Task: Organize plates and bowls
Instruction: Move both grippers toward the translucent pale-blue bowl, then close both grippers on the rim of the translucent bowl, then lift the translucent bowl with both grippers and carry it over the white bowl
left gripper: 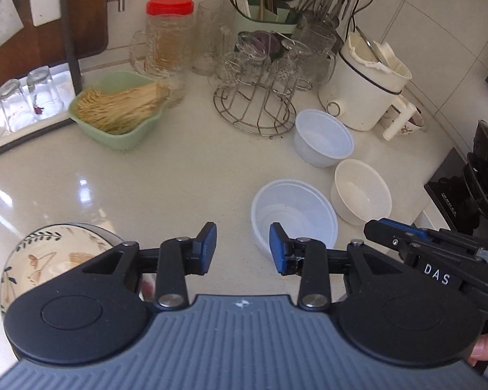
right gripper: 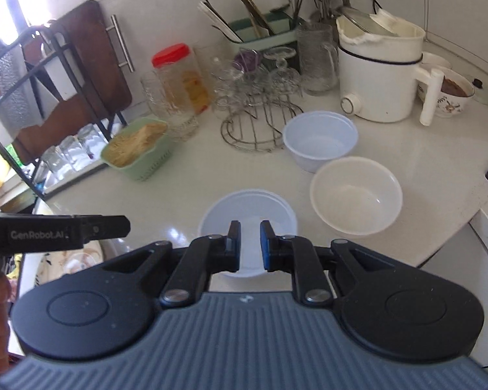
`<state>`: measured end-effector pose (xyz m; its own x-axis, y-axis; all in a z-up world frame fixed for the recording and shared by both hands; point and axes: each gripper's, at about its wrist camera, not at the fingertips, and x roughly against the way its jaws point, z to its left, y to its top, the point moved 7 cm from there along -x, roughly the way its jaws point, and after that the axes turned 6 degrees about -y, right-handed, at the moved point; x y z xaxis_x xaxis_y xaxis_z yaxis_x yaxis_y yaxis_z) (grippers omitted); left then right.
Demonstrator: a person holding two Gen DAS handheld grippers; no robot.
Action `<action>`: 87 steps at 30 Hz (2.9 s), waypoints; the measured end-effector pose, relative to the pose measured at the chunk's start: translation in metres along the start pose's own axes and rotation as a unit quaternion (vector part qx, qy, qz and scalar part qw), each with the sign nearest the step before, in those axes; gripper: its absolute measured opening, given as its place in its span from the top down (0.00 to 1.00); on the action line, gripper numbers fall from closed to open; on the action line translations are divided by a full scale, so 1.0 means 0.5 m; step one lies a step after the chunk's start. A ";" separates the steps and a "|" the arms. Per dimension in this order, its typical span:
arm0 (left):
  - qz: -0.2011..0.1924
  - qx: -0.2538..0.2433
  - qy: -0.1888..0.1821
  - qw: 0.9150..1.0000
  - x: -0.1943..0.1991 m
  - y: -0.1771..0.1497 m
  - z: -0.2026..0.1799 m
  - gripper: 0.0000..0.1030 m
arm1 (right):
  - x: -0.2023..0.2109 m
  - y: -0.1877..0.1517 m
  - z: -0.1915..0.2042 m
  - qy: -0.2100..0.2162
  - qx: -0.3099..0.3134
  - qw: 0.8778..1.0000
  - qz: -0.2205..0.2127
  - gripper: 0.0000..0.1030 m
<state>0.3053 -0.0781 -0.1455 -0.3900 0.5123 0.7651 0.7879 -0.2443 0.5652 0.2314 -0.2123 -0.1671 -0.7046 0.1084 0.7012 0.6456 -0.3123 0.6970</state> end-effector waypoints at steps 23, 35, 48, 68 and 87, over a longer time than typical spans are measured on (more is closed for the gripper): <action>0.079 -0.004 0.003 0.997 -0.196 0.010 -0.009 0.46 | -0.127 -0.010 -0.053 0.039 0.013 0.998 0.056 0.69; 0.094 -0.003 0.014 0.995 -0.246 0.020 -0.018 0.67 | -0.190 -0.008 -0.062 0.025 0.021 0.997 0.073 0.71; 0.101 0.013 0.030 0.994 -0.236 0.027 -0.004 0.72 | -0.200 0.001 -0.049 0.061 0.016 0.995 0.079 0.77; 0.090 0.053 0.063 0.993 -0.173 0.009 0.090 0.72 | -0.222 -0.009 0.070 0.087 0.081 0.989 0.090 0.76; 0.075 0.066 0.083 0.992 -0.135 0.032 0.126 0.64 | -0.211 0.021 0.099 0.085 0.069 0.992 0.058 0.76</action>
<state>0.3740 -0.0645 -0.2075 -0.3291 0.3325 0.8838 0.8938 -0.1924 0.4052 0.3270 -0.1804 -0.2263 -0.6543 -0.0846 0.7515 0.7519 -0.1791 0.6344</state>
